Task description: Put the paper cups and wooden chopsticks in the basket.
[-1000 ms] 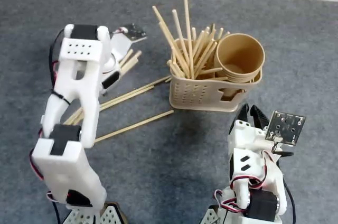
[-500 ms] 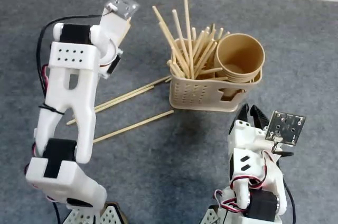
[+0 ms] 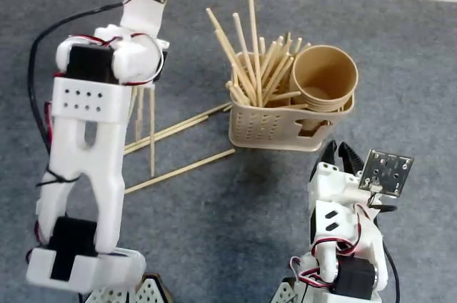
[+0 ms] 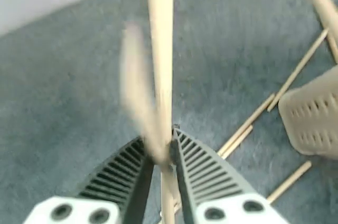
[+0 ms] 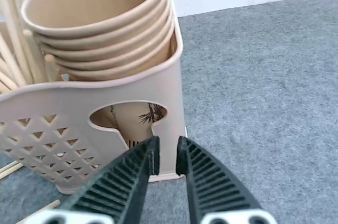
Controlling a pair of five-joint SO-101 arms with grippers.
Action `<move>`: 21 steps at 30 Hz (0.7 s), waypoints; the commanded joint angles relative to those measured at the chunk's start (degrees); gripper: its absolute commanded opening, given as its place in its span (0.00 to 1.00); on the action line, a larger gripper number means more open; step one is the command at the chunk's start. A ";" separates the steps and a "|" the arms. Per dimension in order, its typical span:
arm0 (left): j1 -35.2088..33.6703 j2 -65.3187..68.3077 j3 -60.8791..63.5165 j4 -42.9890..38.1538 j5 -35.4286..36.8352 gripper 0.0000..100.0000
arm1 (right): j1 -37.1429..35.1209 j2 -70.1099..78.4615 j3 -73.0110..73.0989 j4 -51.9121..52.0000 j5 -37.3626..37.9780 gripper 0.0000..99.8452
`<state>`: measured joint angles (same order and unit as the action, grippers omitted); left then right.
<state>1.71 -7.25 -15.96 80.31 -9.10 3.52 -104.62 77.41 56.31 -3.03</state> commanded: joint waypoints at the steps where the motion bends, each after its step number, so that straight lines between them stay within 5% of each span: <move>1: 1.19 -4.79 -0.84 -1.93 1.58 0.00 | -0.31 -0.13 -0.48 -0.22 -0.09 0.07; 11: 2.77 -14.29 -0.84 -7.38 1.85 0.00 | -0.31 -0.13 -0.48 -0.22 -0.09 0.07; 21: 12.00 -22.29 -0.84 -16.18 5.89 0.00 | -0.22 -0.13 -0.48 -0.22 -0.09 0.07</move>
<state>10.68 -26.77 -15.96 67.47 -5.85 3.52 -104.62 77.41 56.31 -3.03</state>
